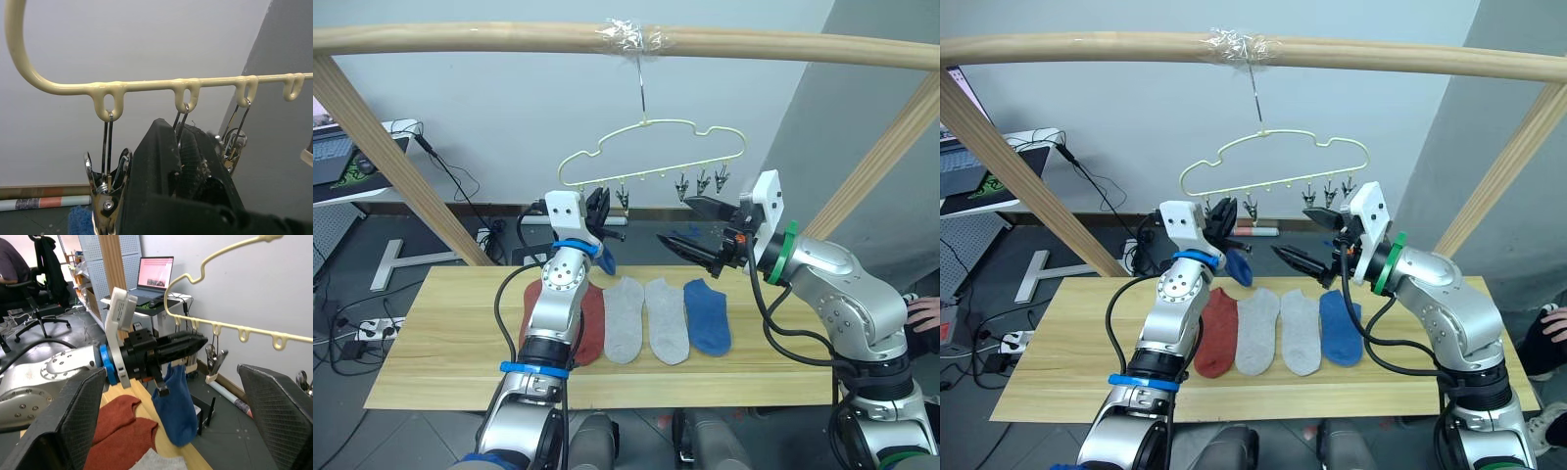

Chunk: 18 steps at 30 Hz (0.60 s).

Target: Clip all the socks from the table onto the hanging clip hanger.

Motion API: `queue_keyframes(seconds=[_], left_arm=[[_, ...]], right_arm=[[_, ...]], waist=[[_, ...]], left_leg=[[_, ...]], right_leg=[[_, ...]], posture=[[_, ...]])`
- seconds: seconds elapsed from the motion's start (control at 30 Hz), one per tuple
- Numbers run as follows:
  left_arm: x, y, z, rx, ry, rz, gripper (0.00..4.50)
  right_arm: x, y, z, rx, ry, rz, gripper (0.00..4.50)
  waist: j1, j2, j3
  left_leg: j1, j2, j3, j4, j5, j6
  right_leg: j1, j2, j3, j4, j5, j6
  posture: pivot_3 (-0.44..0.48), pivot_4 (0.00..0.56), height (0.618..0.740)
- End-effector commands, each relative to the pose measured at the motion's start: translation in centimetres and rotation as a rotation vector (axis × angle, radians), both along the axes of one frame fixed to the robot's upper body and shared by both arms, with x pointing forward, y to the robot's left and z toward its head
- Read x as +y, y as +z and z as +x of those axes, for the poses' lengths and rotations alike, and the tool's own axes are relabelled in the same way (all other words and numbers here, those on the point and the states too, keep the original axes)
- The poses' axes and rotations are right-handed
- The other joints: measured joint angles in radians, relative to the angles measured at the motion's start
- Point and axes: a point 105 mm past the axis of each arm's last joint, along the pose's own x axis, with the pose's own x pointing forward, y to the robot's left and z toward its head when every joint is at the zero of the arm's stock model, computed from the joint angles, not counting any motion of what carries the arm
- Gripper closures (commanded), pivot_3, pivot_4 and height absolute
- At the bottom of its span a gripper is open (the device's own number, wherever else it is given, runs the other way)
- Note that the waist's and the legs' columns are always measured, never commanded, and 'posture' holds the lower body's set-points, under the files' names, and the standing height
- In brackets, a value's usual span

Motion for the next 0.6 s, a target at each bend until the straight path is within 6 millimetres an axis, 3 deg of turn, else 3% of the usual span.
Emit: queue_keyframes(seconds=[0.03,0.3,0.6], left_arm=[[0.3,1.0,-0.5,-0.027,-0.009,-0.01,4.5],[0.7,0.5,-1.0,0.0,-0.021,-0.019,4.5],[0.4,0.4,-1.2,0.013,-0.034,-0.015,4.5]], right_arm=[[-0.5,-1.7,0.7,-0.003,-0.082,-0.077,0.0],[-5.6,-13.4,3.4,0.172,-0.351,-0.35,0.0],[-5.9,-18.8,4.9,0.272,-0.375,-0.467,0.0]], waist=[[0.0,0.0,0.0],[0.002,-0.001,0.0],[-0.009,0.0,-0.001]], left_leg=[[0.0,0.0,0.0,0.0,0.0,0.0],[0.002,-0.001,0.002,0.0,0.0,0.0],[0.004,0.0,0.003,0.0,0.0,0.0]], right_leg=[[0.0,0.0,0.0,0.0,0.0,0.0],[0.001,0.0,0.001,0.0,0.0,0.0],[0.001,0.002,0.002,0.002,-0.001,0.002]], posture=[[-0.048,0.181,0.74],[-0.03,0.177,0.74],[-0.026,0.175,0.74]])
